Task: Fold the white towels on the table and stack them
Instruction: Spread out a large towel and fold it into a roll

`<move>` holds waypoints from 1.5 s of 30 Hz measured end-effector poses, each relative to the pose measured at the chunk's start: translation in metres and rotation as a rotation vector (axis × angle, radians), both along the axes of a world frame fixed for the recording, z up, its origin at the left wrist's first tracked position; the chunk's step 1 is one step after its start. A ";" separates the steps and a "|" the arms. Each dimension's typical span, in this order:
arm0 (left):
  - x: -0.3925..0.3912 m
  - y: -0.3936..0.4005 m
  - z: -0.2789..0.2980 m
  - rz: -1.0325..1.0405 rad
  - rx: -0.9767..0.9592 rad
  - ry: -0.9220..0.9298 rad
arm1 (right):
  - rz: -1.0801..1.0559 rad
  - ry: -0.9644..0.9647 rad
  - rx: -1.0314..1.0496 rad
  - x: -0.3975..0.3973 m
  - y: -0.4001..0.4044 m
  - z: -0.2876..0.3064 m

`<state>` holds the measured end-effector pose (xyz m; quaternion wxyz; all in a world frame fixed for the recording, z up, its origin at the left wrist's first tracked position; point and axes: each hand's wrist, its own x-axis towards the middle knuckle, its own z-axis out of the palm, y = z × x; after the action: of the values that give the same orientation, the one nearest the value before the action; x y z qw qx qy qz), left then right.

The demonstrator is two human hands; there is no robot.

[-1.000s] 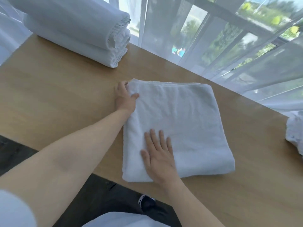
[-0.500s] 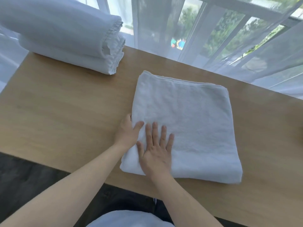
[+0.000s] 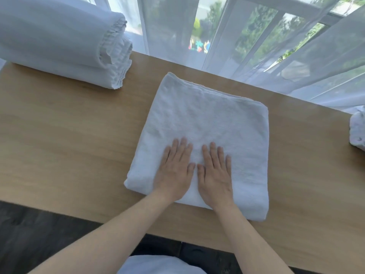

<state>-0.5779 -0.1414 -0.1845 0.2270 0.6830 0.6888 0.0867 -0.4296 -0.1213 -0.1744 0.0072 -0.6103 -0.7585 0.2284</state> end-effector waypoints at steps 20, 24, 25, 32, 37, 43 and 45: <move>0.010 0.053 -0.023 -0.065 0.251 0.201 | -0.162 -0.116 0.110 0.093 0.183 -0.025; 0.011 0.055 -0.021 -0.048 0.256 0.193 | -0.289 -0.103 0.047 0.094 0.213 -0.019; 0.012 0.055 -0.021 -0.045 0.260 0.191 | -0.313 -0.112 0.057 0.092 0.214 -0.016; 0.010 0.055 -0.022 -0.046 0.265 0.193 | 0.007 -0.127 0.092 0.062 0.149 -0.017; 0.010 0.055 -0.019 -0.047 0.238 0.189 | -0.194 -0.157 0.007 0.089 0.207 -0.019; 0.010 0.055 -0.016 -0.042 0.231 0.184 | -0.347 -0.015 0.041 0.093 0.213 -0.021; 0.009 0.055 -0.016 -0.045 0.232 0.185 | -0.431 0.051 0.080 0.094 0.215 -0.018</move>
<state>-0.5685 -0.0860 -0.2005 0.0841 0.7249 0.6767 0.0974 -0.3358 0.0936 -0.1927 0.0992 -0.7516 -0.6185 0.2066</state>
